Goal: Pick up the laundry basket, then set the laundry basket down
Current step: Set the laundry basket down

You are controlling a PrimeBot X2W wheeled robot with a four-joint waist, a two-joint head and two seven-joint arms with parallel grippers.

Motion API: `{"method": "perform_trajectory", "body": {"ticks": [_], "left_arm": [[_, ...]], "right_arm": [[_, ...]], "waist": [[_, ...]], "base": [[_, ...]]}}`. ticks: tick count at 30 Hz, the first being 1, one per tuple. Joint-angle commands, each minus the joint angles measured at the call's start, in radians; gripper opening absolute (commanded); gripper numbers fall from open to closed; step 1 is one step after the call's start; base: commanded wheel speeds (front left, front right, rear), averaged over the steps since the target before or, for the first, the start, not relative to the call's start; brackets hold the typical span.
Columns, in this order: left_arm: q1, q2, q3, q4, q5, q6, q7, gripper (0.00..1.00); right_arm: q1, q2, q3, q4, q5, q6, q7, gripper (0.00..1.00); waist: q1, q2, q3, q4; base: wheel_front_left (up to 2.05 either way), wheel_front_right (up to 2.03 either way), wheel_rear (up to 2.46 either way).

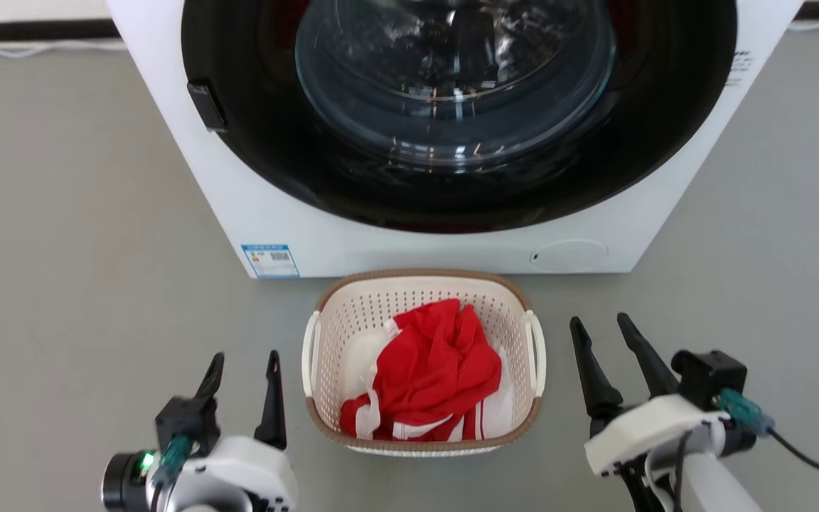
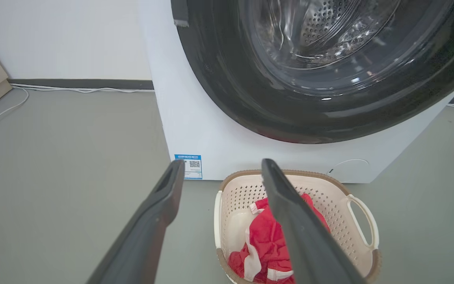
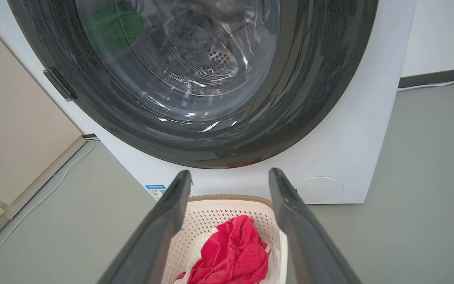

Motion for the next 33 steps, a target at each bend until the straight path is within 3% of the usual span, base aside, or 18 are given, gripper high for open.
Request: {"method": "perform_trajectory", "body": {"ticks": [1, 17, 33], "left_arm": [[0.032, 0.009, 0.048, -0.066, 0.018, 0.011, -0.006, 1.0], [0.235, -0.006, 0.091, -0.208, 0.053, 0.014, -0.006, 1.0], [0.304, -0.01, 0.095, -0.232, 0.055, 0.004, -0.006, 1.0]], "right_arm": [[0.037, 0.007, 0.017, -0.059, 0.011, 0.006, -0.011, 1.0], [0.254, 0.007, -0.036, -0.221, 0.017, 0.006, -0.011, 1.0], [0.334, 0.007, -0.088, -0.249, 0.027, 0.006, -0.011, 1.0]], "waist": [[0.0001, 0.0, -0.032, -0.008], [0.0001, 0.0, -0.163, -0.028], [0.0001, 0.0, -0.217, -0.039]], "base": [[0.0, 0.0, 0.0], [0.0, 0.0, 0.0], [0.0, 0.0, 0.0]]}}
